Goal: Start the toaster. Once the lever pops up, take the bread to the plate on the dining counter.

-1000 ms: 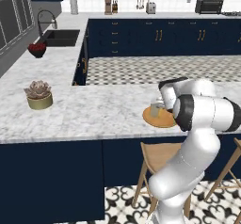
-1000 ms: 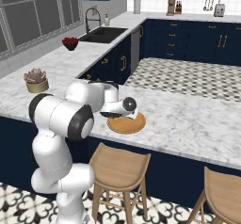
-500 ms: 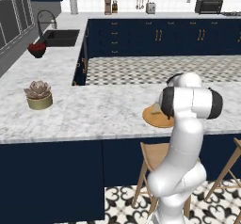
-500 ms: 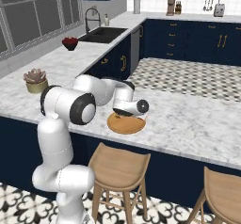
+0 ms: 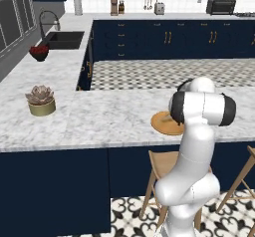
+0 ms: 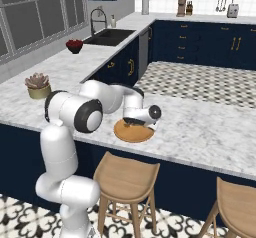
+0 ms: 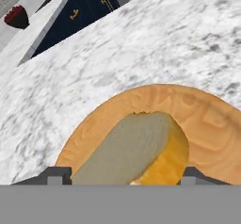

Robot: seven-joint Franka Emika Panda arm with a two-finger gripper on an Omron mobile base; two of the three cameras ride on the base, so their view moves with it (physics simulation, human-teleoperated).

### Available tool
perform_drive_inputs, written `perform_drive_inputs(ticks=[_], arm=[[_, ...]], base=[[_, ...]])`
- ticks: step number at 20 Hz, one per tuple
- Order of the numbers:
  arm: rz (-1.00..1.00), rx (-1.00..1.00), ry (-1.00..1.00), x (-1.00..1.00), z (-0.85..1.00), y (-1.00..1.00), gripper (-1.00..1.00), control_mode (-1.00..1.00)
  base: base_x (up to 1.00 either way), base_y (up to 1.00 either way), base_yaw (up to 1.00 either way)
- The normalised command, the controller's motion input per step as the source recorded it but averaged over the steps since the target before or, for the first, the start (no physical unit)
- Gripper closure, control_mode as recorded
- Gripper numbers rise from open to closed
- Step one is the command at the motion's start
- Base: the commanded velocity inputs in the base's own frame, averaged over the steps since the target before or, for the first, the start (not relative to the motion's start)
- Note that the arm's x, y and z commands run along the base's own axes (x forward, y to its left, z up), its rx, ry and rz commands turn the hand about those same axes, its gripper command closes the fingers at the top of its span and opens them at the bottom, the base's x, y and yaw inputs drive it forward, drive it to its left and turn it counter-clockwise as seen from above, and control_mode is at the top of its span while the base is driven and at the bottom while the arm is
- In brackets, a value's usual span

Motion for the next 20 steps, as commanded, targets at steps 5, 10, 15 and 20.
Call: perform_drive_inputs(ticks=[5, 10, 15, 20], arm=[[-0.09, 0.0, 0.16, -0.1, 0.17, -0.26, -1.0, -1.0], [-0.1, 0.0, 0.22, -0.05, 0.48, -0.24, -1.0, -1.0], [-0.09, 0.0, 0.22, -0.31, 0.46, -0.2, -1.0, -1.0], [-0.07, 0.0, 0.14, -0.88, 0.55, -0.01, -1.0, -1.0]], base=[[0.0, 0.0, 0.0], [0.0, 0.0, 0.0], [0.0, 0.0, 0.0], [0.0, 0.0, 0.0]])
